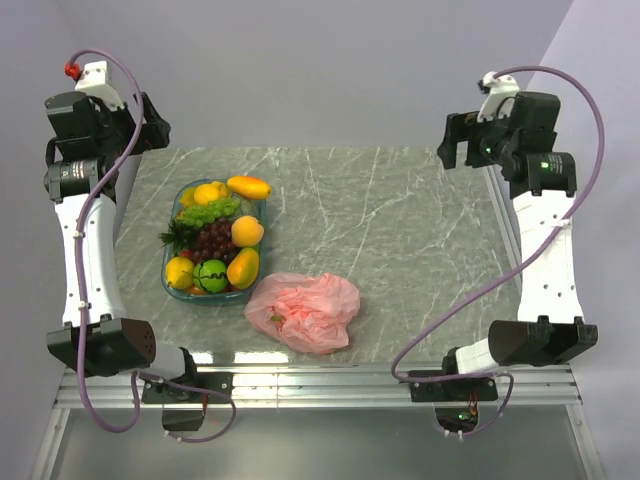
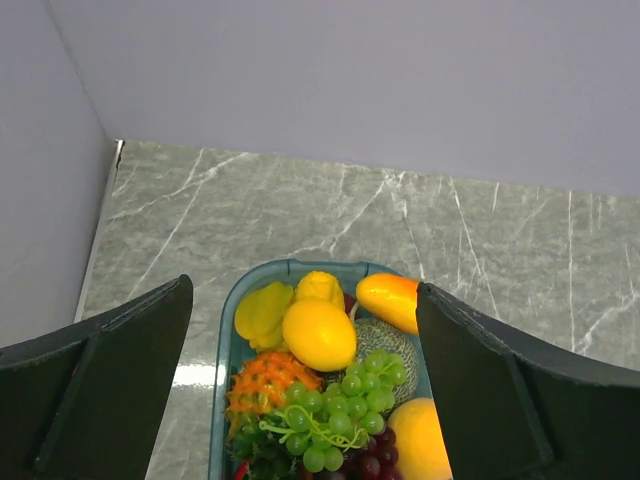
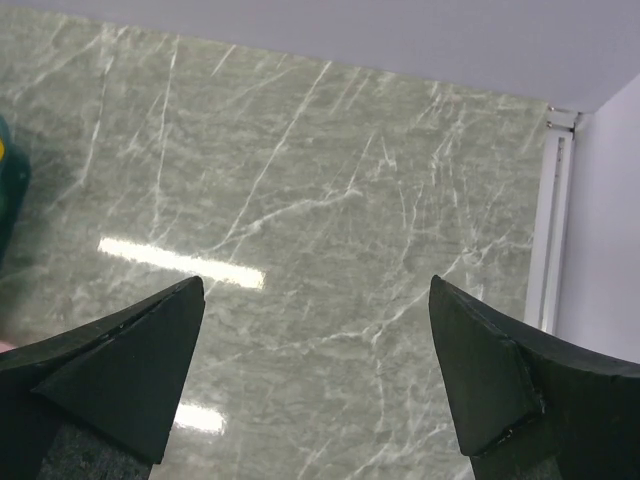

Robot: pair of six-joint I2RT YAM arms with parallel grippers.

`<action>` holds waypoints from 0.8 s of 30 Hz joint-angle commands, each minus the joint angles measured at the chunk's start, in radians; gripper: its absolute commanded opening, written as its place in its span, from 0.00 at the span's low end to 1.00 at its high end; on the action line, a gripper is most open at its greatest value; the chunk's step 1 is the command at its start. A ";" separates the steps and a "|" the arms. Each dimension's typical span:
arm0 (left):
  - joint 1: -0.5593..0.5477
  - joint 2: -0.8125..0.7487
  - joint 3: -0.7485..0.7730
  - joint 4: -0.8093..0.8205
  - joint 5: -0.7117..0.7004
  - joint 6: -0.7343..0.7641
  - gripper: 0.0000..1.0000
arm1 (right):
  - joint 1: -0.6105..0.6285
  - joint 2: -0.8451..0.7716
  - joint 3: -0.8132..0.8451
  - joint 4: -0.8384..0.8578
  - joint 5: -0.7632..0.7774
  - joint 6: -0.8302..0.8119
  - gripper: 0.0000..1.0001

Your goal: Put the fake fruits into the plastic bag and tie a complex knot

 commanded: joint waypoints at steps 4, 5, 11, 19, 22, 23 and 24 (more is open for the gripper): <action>0.000 -0.044 0.025 -0.042 0.165 0.077 0.99 | 0.193 -0.045 -0.098 -0.052 0.010 -0.101 1.00; 0.000 -0.057 0.017 -0.057 0.198 0.086 0.99 | 0.227 -0.045 -0.153 -0.044 0.017 -0.106 1.00; 0.000 -0.162 -0.113 -0.025 0.385 0.089 0.99 | 0.526 -0.008 -0.340 -0.021 0.062 -0.112 1.00; 0.000 -0.264 -0.328 -0.014 0.609 0.126 0.99 | 0.813 0.084 -0.472 0.039 0.080 -0.106 1.00; 0.000 -0.276 -0.359 -0.057 0.675 0.204 0.99 | 0.863 0.135 -0.479 0.036 0.027 -0.088 1.00; 0.000 -0.281 -0.368 -0.092 0.705 0.225 0.99 | 0.877 0.142 -0.497 0.042 0.018 -0.086 1.00; -0.001 -0.285 -0.374 -0.109 0.718 0.250 0.99 | 0.892 0.159 -0.509 0.046 0.007 -0.091 1.00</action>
